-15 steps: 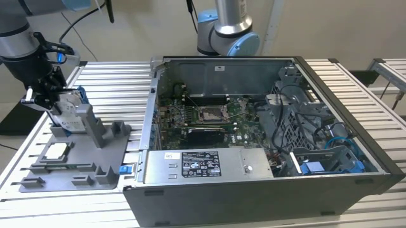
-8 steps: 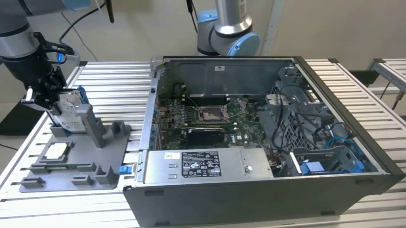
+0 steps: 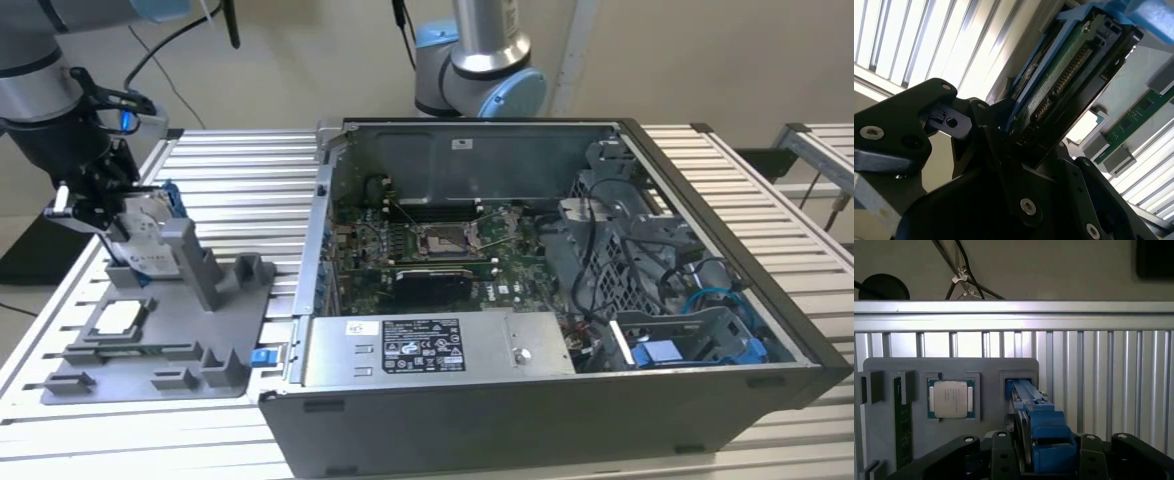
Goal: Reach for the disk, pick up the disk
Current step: 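Pick up the disk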
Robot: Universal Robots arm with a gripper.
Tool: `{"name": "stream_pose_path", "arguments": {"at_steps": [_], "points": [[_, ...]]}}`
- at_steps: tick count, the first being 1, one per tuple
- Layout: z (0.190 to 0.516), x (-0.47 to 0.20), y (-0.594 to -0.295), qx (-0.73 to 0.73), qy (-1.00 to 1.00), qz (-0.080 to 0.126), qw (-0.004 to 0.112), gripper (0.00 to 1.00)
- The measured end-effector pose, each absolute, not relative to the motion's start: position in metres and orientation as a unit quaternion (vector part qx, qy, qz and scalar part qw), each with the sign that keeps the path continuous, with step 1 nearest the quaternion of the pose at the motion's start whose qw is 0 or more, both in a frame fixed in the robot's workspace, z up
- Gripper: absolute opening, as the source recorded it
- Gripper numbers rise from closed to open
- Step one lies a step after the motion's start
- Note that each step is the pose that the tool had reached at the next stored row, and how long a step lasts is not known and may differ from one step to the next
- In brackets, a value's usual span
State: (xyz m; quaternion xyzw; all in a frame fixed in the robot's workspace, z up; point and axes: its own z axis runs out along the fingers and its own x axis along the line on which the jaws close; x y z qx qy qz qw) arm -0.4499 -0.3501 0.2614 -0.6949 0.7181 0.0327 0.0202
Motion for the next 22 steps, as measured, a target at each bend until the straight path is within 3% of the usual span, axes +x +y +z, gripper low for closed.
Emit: {"name": "stream_pose_path", "arguments": {"at_steps": [22], "points": [[0.2687, -0.4499, -0.3501, -0.695, 0.718, 0.033, 0.020, 0.00]]}}
